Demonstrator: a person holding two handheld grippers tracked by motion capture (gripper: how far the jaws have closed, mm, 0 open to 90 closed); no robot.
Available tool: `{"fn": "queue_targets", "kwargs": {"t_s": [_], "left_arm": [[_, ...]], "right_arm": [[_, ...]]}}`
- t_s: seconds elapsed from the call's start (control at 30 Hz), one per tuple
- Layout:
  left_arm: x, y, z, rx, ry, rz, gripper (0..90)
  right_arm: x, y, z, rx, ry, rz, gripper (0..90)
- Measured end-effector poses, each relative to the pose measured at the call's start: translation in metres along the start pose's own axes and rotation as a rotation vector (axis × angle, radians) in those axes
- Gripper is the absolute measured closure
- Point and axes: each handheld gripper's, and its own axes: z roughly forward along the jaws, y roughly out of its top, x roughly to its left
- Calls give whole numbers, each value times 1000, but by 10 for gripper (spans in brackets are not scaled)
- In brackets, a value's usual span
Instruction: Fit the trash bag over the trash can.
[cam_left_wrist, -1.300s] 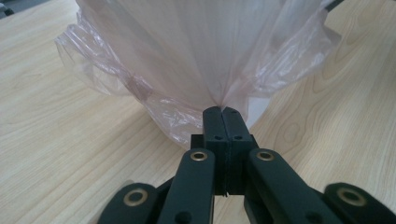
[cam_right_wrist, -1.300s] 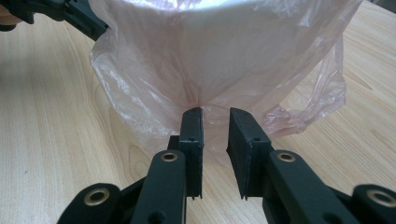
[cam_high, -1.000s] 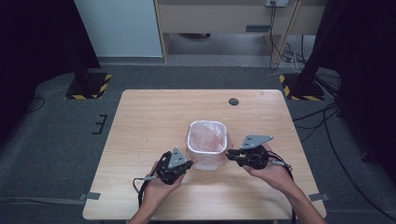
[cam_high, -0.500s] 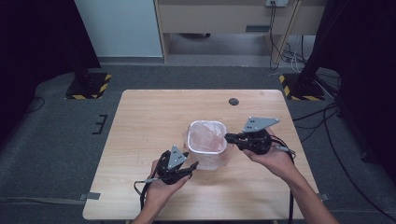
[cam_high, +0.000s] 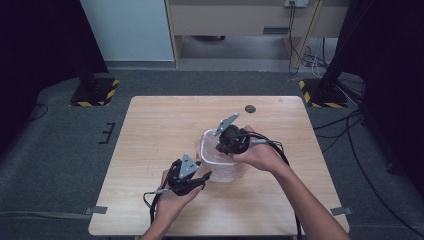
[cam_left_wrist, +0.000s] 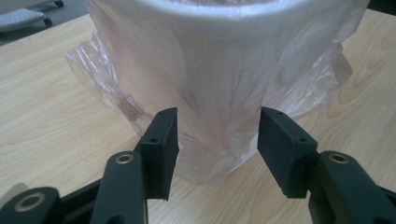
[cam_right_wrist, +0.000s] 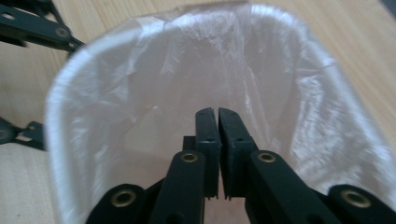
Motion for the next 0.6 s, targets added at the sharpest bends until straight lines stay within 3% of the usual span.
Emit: {"fn": "queue_targets", "kwargs": {"t_s": [0.17,0.27,0.4,0.53,0.6], "left_arm": [[-2,0,0,5,-11,8,495],[-3,1,0,2,-15,10,496],[-4,1,0,4,-17,13,496],[-4,1,1,5,-17,14,493],[-4,0,1,7,-17,14,494]], "right_arm": [[1,6,18,77,-15,5,667],[1,7,25,74,-15,-21,566],[3,6,27,60,-7,-57,496],[2,7,20,13,-27,-72,472],[0,8,14,-17,-41,-74,547]]}}
